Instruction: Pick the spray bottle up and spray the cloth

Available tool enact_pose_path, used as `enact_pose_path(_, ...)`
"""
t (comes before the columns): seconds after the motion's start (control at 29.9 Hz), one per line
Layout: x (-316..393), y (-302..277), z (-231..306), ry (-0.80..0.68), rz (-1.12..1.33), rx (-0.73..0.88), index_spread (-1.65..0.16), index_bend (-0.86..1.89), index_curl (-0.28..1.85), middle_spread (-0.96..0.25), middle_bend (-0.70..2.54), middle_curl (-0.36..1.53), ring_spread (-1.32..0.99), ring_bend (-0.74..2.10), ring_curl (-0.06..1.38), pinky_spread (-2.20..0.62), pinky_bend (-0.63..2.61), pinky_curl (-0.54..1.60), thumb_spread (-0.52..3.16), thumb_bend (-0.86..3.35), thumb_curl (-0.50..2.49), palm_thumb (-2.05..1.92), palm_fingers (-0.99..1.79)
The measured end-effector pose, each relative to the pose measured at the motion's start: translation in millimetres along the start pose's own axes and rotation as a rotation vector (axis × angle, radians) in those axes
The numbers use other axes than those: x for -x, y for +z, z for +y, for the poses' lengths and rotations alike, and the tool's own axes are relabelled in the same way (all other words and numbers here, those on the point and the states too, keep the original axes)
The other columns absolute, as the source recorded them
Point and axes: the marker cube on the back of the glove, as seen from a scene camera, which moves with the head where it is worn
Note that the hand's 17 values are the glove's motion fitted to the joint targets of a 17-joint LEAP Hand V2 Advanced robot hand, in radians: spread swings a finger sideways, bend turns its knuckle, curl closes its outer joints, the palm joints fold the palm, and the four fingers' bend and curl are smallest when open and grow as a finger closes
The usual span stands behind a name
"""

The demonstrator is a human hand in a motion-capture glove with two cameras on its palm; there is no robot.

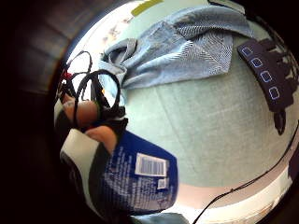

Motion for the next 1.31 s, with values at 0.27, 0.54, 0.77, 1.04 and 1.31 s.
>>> enact_pose_path(0.27, 0.0, -3.8, 2.4, -0.006, -0.008, -0.008, -0.18, 0.14, 0.4, -0.07, 0.4, 0.47, -0.02, 0.63, 0.4, 0.15, 0.24, 0.37, 0.63, -0.03, 0.72, 0.93, 1.19)
enact_pose_path(0.54, -2.7, -1.2, 4.9, -0.003, -0.01, -0.004, -0.18, 0.14, 0.4, -0.07, 0.4, 0.47, -0.02, 0.63, 0.4, 0.15, 0.25, 0.37, 0.63, -0.03, 0.72, 0.93, 1.19)
enact_pose_path(0.77, -4.4, -0.1, 5.7, -0.001, -0.007, -0.002, -0.18, 0.14, 0.4, -0.07, 0.4, 0.47, -0.02, 0.63, 0.4, 0.15, 0.25, 0.37, 0.63, -0.03, 0.72, 0.93, 1.19)
enact_pose_path(1.04, -6.7, 2.7, 4.0, 0.013, -0.004, 0.011, -0.18, 0.14, 0.4, -0.07, 0.4, 0.48, -0.02, 0.63, 0.4, 0.15, 0.25, 0.37, 0.63, -0.03, 0.72, 0.93, 1.19)
enact_pose_path(1.31, -1.5, 11.4, 0.1, -0.011, -0.015, 0.006, -0.18, 0.14, 0.4, -0.07, 0.4, 0.48, -0.02, 0.63, 0.4, 0.15, 0.25, 0.37, 0.63, -0.03, 0.72, 0.93, 1.19)
